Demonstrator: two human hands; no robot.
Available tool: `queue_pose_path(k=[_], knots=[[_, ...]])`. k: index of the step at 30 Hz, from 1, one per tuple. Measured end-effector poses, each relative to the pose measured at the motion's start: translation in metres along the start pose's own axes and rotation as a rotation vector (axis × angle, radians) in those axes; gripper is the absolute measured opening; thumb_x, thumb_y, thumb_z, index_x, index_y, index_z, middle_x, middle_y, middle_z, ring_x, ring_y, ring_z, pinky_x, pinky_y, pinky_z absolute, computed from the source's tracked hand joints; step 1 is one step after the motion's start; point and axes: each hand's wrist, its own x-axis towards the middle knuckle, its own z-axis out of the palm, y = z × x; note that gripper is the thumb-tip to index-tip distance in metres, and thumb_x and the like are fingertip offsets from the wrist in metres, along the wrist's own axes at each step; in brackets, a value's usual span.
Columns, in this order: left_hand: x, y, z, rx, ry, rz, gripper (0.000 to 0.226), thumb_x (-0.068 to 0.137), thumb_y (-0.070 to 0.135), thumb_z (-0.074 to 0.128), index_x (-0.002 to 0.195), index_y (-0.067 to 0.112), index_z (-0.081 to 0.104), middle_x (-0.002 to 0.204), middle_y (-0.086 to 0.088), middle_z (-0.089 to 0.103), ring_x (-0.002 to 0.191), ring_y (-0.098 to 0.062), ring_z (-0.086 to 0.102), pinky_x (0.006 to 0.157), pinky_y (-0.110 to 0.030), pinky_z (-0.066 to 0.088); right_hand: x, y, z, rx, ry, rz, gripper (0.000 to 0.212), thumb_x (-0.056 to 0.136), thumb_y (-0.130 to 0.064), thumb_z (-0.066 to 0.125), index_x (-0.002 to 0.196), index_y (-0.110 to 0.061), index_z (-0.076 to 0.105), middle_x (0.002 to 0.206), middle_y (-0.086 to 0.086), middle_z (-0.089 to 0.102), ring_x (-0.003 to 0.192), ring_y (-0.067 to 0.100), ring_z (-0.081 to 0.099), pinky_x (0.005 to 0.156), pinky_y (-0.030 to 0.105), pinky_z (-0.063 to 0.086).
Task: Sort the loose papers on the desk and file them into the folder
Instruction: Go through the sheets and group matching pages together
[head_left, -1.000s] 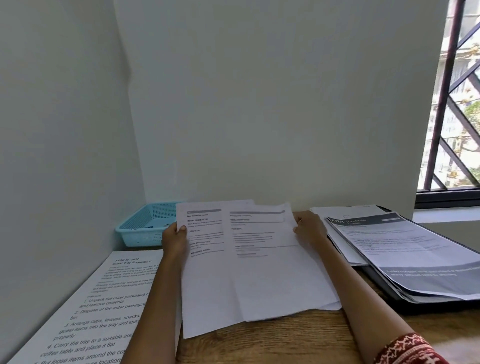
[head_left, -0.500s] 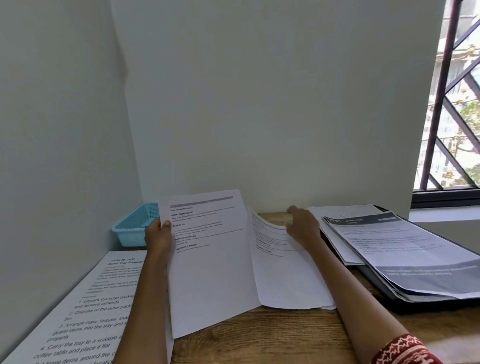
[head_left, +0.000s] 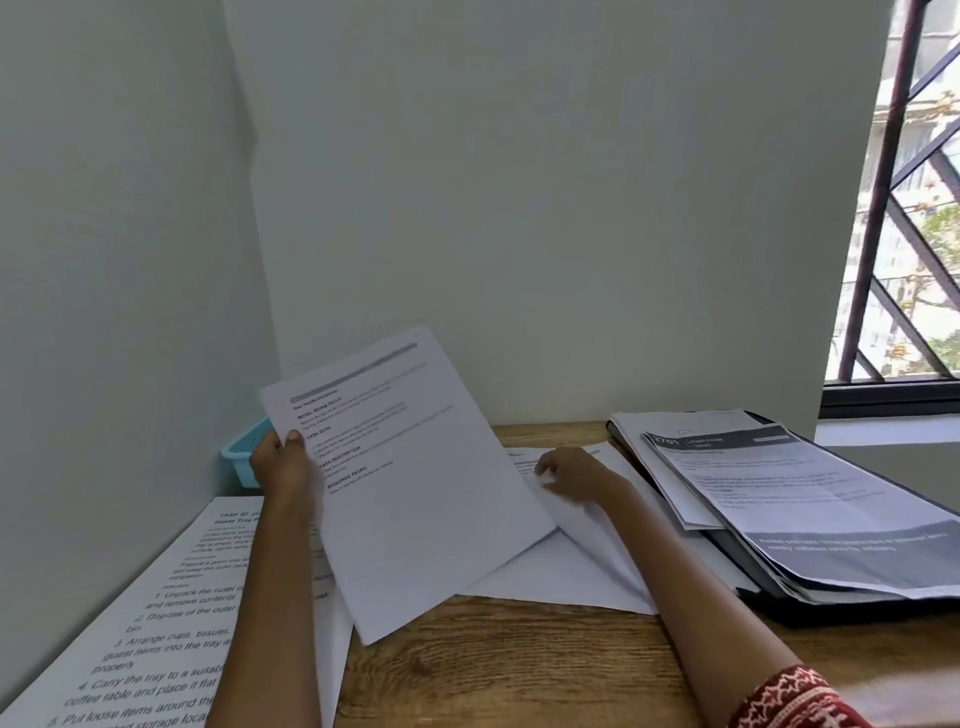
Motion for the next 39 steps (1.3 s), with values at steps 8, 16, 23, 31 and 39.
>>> queue_pose_path(k=[8, 16, 23, 31, 39], knots=[[0.013, 0.032, -0.011, -0.194, 0.063, -0.042, 0.023, 0.096, -0.005, 0.037, 0.099, 0.003, 0.058, 0.089, -0.001, 0.055, 0.078, -0.011, 0.054, 0.096, -0.028, 0.038, -0.013, -0.003, -0.001, -0.025, 0.034, -0.064, 0.020, 0.087, -0.021, 0.065, 0.106, -0.020, 0.061, 0.113, 0.006, 0.054, 0.112, 0.021, 0.052, 0.081, 0.025, 0.037], [0.013, 0.042, -0.024, -0.070, 0.003, -0.137, 0.029, 0.098, 0.003, 0.040, 0.125, -0.003, 0.051, 0.097, -0.007, 0.057, 0.078, -0.016, 0.053, 0.083, -0.019, 0.043, -0.010, -0.017, -0.005, 0.189, 0.123, -0.129, 0.025, 0.088, -0.032, 0.065, 0.094, -0.008, 0.068, 0.099, 0.008, 0.064, 0.089, 0.016, 0.056, 0.072, 0.019, 0.041], [-0.023, -0.019, 0.002, 0.140, -0.221, -0.137, 0.031, 0.099, 0.007, 0.040, 0.127, 0.002, 0.052, 0.128, -0.015, 0.055, 0.118, -0.030, 0.051, 0.095, -0.033, 0.040, -0.031, -0.047, -0.014, 0.849, -0.029, 0.009, 0.036, 0.088, -0.042, 0.064, 0.099, -0.008, 0.065, 0.083, 0.006, 0.069, 0.060, 0.015, 0.064, 0.054, 0.024, 0.053], [-0.024, -0.024, 0.000, 0.089, -0.371, -0.154, 0.028, 0.100, 0.010, 0.040, 0.123, 0.010, 0.055, 0.124, -0.011, 0.059, 0.115, -0.030, 0.055, 0.099, -0.047, 0.045, -0.022, -0.046, 0.008, 0.806, 0.215, -0.052, 0.021, 0.066, -0.002, 0.084, 0.072, -0.012, 0.066, 0.065, 0.002, 0.061, 0.054, 0.012, 0.052, 0.047, 0.018, 0.043], [-0.017, -0.023, -0.006, 0.067, -0.336, -0.120, 0.030, 0.100, 0.007, 0.038, 0.127, 0.008, 0.052, 0.125, -0.009, 0.056, 0.114, -0.025, 0.053, 0.101, -0.039, 0.042, -0.014, -0.037, 0.006, 0.692, 0.201, -0.050, 0.033, 0.078, 0.000, 0.072, 0.110, -0.001, 0.067, 0.106, 0.014, 0.068, 0.085, 0.019, 0.061, 0.062, 0.019, 0.044]])
